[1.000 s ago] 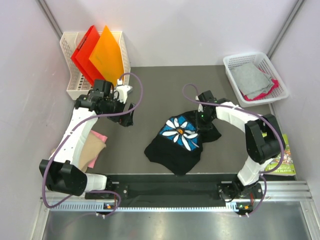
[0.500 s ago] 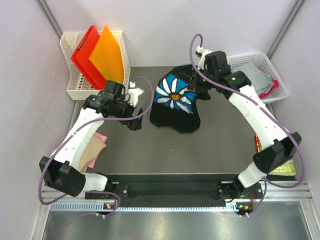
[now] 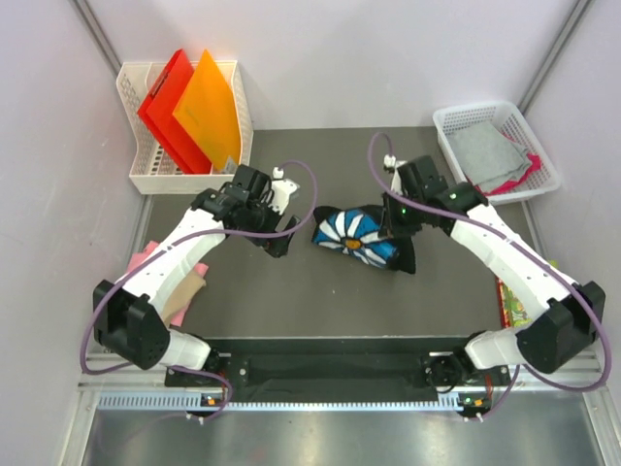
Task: Fold and stack the t-shirts
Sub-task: Flatten out the tshirt
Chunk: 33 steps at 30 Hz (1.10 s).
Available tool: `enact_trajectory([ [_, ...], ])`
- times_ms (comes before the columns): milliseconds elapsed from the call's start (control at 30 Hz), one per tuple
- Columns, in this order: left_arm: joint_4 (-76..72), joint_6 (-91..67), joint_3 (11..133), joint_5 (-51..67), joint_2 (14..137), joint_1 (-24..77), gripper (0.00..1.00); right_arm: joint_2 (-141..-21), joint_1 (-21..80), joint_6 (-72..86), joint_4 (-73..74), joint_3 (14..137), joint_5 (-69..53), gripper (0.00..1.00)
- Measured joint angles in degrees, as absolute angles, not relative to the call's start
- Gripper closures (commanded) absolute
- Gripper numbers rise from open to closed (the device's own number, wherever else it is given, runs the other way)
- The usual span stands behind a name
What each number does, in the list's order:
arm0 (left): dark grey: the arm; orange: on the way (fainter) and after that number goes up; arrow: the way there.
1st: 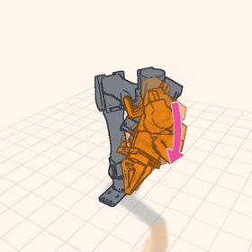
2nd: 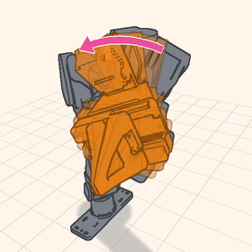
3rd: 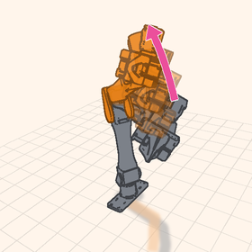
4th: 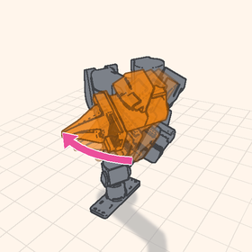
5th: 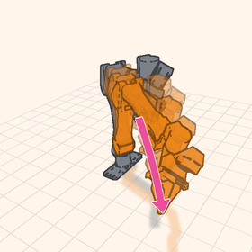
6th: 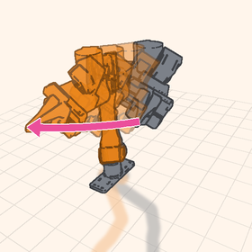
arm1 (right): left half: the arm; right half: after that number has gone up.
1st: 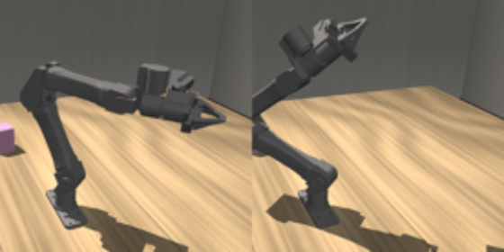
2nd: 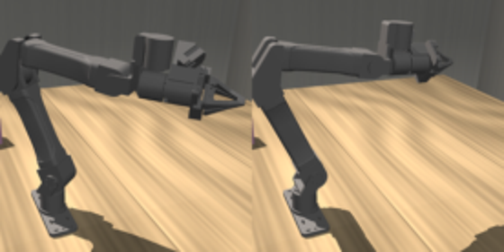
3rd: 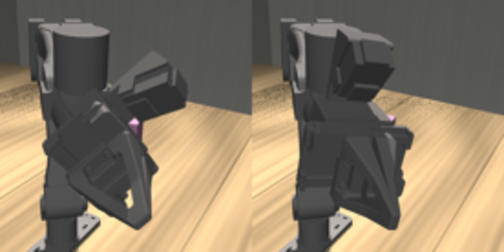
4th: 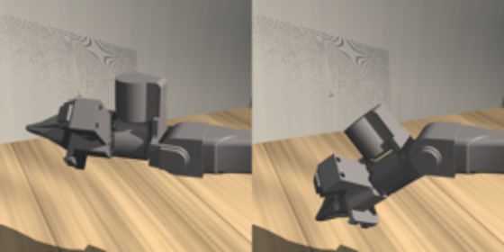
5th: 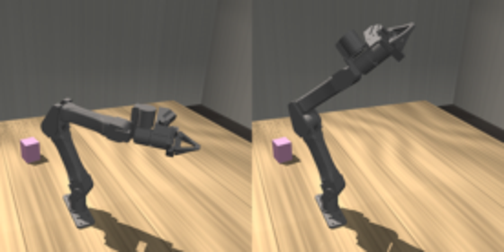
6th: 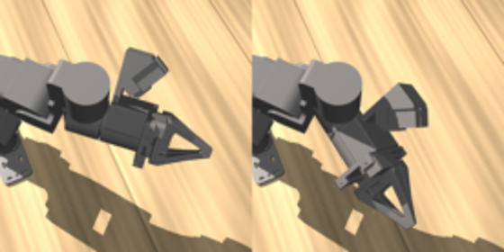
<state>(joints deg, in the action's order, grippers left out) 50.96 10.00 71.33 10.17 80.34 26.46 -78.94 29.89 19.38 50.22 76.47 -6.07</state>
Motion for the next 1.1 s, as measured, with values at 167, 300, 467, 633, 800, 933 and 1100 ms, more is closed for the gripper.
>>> enact_trajectory([
  [167,49.0,7.4,71.3,9.1,80.9,26.3,0.01,-72.9,38.7,21.1,51.8,68.8,-9.1,0.73],
  [300,48.6,6.9,71.3,8.9,80.9,26.3,0.01,-71.6,49.0,22.0,53.8,66.8,-12.6,0.38],
  [467,48.4,6.5,71.5,8.0,80.9,26.3,0.01,-71.6,49.2,22.7,56.0,66.0,-7.9,0.24],
  [633,48.4,6.5,72.3,7.7,80.9,26.0,0.01,-72.2,40.0,22.3,52.6,63.3,-3.1,0.29],
  [800,48.5,6.5,72.4,7.6,80.9,25.9,0.01,-78.0,38.6,20.0,48.5,60.9,-1.5,0.32],
  [933,48.5,6.5,72.4,7.6,80.9,25.8,0.01,-83.4,38.6,18.5,45.8,60.3,-1.3,0.35],
  [1100,48.5,6.6,72.4,7.6,80.9,25.6,0.01,-85.0,38.6,17.4,43.5,60.3,-1.7,0.42],
])
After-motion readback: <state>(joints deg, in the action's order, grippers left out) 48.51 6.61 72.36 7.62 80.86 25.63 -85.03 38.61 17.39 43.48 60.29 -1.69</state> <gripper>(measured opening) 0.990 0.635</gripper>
